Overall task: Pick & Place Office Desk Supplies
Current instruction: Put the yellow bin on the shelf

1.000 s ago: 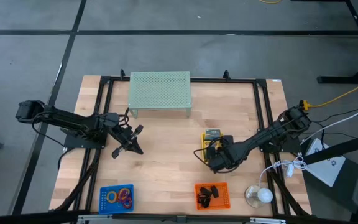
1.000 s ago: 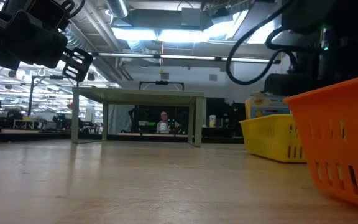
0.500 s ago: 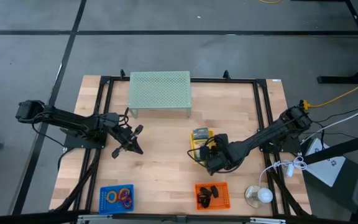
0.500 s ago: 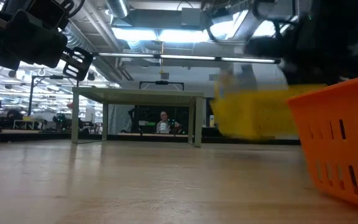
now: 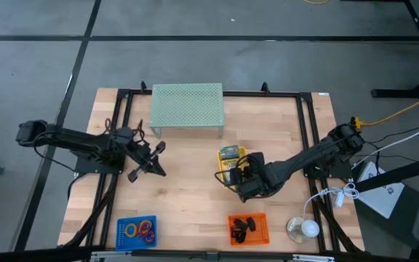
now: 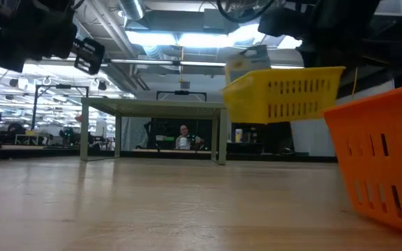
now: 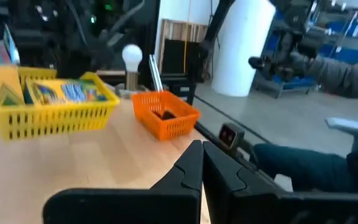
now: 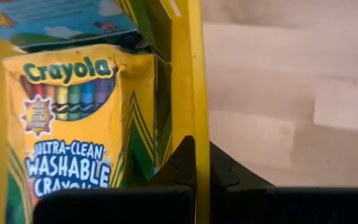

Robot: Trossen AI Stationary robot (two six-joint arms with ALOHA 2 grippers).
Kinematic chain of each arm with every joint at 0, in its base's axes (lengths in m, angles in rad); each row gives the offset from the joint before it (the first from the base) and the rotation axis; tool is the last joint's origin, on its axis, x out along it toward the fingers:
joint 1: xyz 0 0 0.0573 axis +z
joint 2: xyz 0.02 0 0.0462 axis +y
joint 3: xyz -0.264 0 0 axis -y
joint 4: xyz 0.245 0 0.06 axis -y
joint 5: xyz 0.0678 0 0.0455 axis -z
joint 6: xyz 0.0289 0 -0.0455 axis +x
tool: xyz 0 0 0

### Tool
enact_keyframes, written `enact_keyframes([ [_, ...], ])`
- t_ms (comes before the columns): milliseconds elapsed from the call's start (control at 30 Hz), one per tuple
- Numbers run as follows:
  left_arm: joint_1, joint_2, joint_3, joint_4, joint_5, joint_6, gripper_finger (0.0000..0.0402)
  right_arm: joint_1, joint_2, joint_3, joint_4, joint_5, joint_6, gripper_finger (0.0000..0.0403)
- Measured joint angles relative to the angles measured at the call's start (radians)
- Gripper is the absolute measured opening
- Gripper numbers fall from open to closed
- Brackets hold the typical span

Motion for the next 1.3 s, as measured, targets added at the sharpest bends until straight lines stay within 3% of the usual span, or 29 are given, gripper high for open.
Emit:
enact_keyframes([
  [133, 0.064, -0.130, 0.059, -0.250, 0.022, 0.030, 0.0004, -0.021, 0.000, 0.029, -0.001, 0.037, -0.055, 0.0001],
  [233, 0.103, -0.227, 0.108, -0.445, -0.079, 0.084, 0.0004, -0.043, 0.000, 0.057, -0.001, 0.066, -0.106, 0.0001],
  [533, 0.126, -0.413, 0.121, -0.485, -0.325, -0.072, 0.0004, -0.153, 0.000, 0.199, 0.035, 0.156, -0.358, 0.0001],
  [600, 0.126, -0.444, 0.123, -0.525, -0.407, -0.084, 0.0004, -0.181, 0.000, 0.229, 0.079, 0.161, -0.443, 0.0001],
  [767, 0.126, -0.509, 0.163, -0.753, -0.785, -0.038, 0.0004, -0.278, 0.000, 0.284, 0.226, 0.129, -0.685, 0.0002],
  [967, 0.126, -0.551, 0.243, -0.846, -0.854, -0.058, 0.0004, -0.415, 0.000, 0.301, 0.394, 0.012, -0.914, 0.0002],
  [1167, 0.125, -0.566, 0.387, -1.017, -1.226, -0.045, 0.0004, -0.530, 0.000, 0.301, 0.422, -0.029, -1.000, 0.0003],
  [1300, 0.126, -0.567, 0.416, -1.057, -1.318, -0.041, 0.0004, -0.629, 0.000, 0.301, 0.431, -0.093, -1.005, 0.0003],
])
